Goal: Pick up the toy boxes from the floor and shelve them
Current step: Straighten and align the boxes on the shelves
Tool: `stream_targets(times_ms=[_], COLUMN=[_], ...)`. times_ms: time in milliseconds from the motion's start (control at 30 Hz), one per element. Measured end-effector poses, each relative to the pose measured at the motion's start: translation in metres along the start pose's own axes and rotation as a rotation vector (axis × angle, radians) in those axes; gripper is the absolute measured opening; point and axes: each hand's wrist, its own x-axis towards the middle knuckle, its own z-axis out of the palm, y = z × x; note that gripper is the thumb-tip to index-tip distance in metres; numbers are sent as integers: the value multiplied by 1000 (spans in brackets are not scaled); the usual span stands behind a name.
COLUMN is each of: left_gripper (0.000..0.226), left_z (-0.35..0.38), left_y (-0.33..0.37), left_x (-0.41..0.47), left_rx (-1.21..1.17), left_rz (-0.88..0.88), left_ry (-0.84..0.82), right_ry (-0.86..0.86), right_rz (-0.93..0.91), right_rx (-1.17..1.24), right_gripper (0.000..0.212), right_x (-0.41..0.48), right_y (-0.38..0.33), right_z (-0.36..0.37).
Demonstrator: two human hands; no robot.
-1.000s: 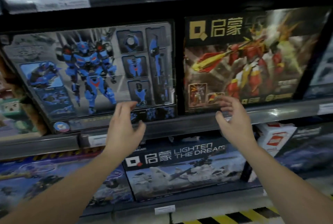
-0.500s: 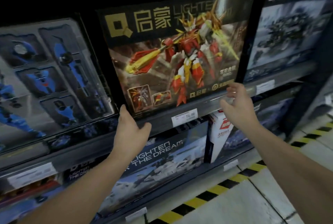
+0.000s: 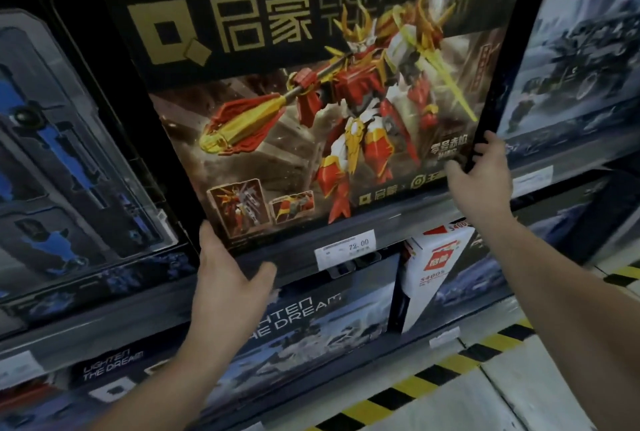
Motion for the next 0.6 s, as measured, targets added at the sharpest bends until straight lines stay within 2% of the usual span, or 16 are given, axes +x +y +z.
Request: stream_targets(times_ms=[167,367,467,600], left_gripper=[93,75,76,83], left_z=[20,25,25,24], left_y=[9,19,22,25], left_x=[0,9,10,12], left_rx=[5,-29,-51,10], left_rz=[-58,-143,-183,-252], left_ry=[197,381,407,352], right_ry=[-162,-328,-382,-429], right_rz=[-115,-236,-242,-250], right_rx=[-69,-17,40,94], right_gripper=[62,65,63,58], right_x=[22,38,40,43], right_y=[22,37,40,43], right_z=[-12,-19,-23,-27])
